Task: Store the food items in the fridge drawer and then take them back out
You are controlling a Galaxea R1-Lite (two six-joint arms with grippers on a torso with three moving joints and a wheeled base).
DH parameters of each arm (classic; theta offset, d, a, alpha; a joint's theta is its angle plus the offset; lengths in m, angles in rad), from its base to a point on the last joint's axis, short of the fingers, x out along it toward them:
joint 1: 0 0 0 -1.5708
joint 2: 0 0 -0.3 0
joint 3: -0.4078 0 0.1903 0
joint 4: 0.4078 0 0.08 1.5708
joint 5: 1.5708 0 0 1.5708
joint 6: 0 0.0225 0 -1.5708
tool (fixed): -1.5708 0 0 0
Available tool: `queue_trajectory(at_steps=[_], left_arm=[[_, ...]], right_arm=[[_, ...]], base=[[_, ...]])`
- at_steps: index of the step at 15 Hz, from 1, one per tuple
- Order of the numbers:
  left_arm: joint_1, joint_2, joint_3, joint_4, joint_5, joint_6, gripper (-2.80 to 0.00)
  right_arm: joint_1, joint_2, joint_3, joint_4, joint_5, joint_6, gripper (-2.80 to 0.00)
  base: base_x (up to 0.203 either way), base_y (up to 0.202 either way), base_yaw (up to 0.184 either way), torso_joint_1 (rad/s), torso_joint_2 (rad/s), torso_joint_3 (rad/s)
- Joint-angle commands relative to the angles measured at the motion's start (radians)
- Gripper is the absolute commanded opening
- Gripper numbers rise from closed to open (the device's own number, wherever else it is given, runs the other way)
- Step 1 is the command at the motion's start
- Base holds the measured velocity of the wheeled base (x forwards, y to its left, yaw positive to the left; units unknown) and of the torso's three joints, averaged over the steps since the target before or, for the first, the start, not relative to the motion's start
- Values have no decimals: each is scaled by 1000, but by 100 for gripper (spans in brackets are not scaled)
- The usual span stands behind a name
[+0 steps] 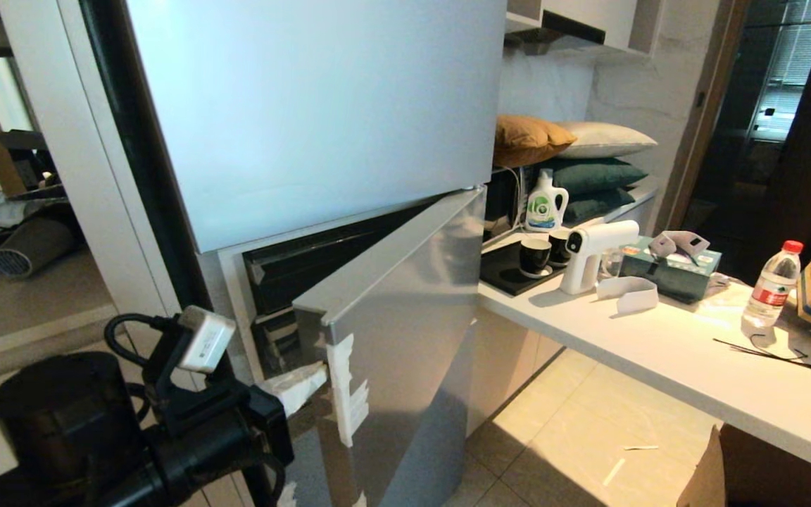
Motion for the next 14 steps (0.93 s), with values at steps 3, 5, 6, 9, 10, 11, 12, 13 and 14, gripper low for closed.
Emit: queue_trajectory(at_steps=[3, 5, 6, 9, 10, 11, 12, 13, 14], left_arm=[[-52, -2, 61, -2, -2, 1, -280], [-69, -7, 78, -2, -2, 3, -280], [-69, -5, 77, -2, 0, 3, -280], [-71, 2, 58, -2, 0, 4, -280], [-77, 2, 57, -2, 0, 3, -280], [-88, 2, 57, -2, 0, 4, -280], [-91, 4, 57, -2, 2, 4, -280], [-89, 6, 55, -2, 9, 4, -280], [-86, 13, 46, -1, 23, 4, -280]], right_arm=[[0, 2, 0, 0, 0, 0, -280], [0, 2, 0, 0, 0, 0, -280], [0, 2, 0, 0, 0, 0, -280], [0, 2, 1, 0, 0, 0, -280], [0, 2, 0, 0, 0, 0, -280], [0, 2, 0, 0, 0, 0, -280], [0, 2, 0, 0, 0, 0, -280], [0, 2, 0, 0, 0, 0, -280], [0, 2, 0, 0, 0, 0, -280]], base=[[0, 0, 0, 0, 0, 0], [0, 0, 0, 0, 0, 0], [0, 0, 0, 0, 0, 0], [0, 0, 0, 0, 0, 0], [0, 0, 0, 0, 0, 0], [0, 0, 0, 0, 0, 0], [0, 0, 0, 0, 0, 0], [0, 0, 0, 0, 0, 0], [0, 0, 0, 0, 0, 0]])
